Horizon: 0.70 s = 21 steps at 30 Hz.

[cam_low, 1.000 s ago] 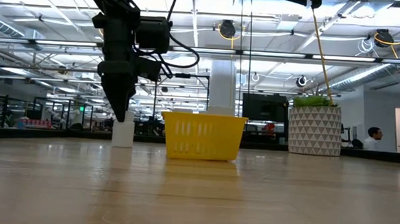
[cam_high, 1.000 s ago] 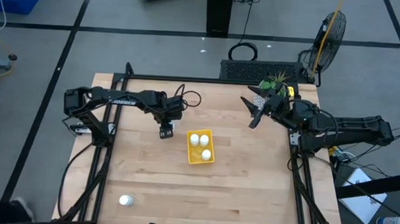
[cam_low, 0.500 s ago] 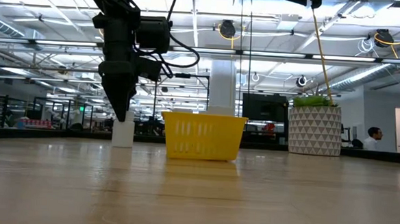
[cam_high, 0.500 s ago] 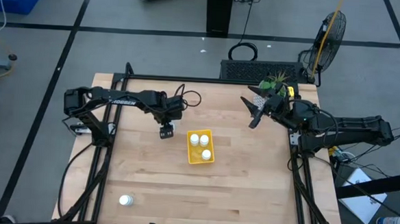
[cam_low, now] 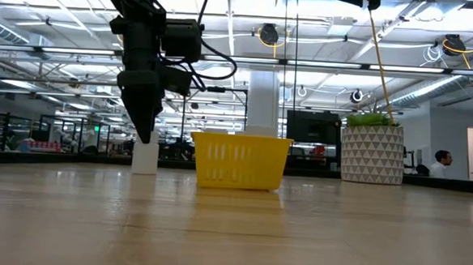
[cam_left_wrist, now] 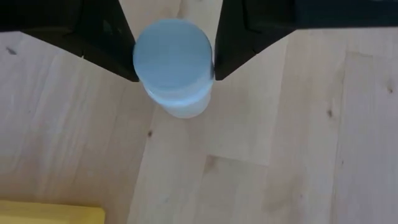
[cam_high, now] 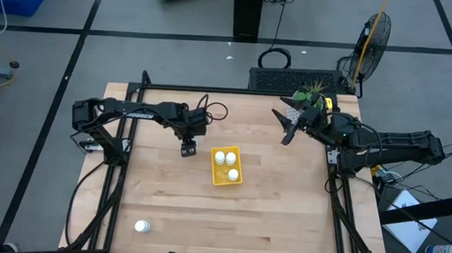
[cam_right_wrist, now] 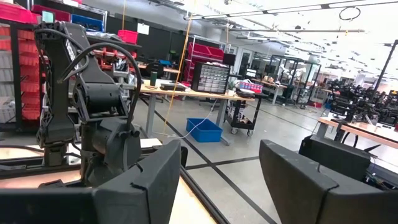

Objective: Pick and place pill bottles into a basket
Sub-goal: Put the white pill bottle into the yellow bin

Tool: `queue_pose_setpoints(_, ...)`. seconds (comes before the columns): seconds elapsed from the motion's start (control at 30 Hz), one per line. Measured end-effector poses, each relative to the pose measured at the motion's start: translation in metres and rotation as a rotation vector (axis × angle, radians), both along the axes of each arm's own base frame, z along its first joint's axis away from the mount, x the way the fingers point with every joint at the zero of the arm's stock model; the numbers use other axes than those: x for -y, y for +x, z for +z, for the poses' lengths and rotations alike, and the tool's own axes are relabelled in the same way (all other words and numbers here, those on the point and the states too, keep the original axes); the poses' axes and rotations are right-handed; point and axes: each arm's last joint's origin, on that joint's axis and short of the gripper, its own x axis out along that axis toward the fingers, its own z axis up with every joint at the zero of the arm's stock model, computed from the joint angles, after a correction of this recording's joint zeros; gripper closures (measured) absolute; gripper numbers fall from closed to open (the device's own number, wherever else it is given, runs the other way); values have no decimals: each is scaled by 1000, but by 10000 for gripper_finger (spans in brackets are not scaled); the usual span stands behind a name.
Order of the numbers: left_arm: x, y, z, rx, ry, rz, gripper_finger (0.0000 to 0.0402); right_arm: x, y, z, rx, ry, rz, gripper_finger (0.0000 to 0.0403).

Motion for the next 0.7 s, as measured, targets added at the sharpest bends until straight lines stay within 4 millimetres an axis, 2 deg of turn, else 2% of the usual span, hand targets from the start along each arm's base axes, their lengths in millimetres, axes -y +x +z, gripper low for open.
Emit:
queue_pose_setpoints(0.3, 0, 1, 0, 11, 6, -11, 236, 0, 0, 0, 0, 0, 0, 193)
queue_pose_setpoints(0.7, 5, 1, 0, -9, 7, -64, 237, 0, 0, 0, 0, 0, 0, 193)
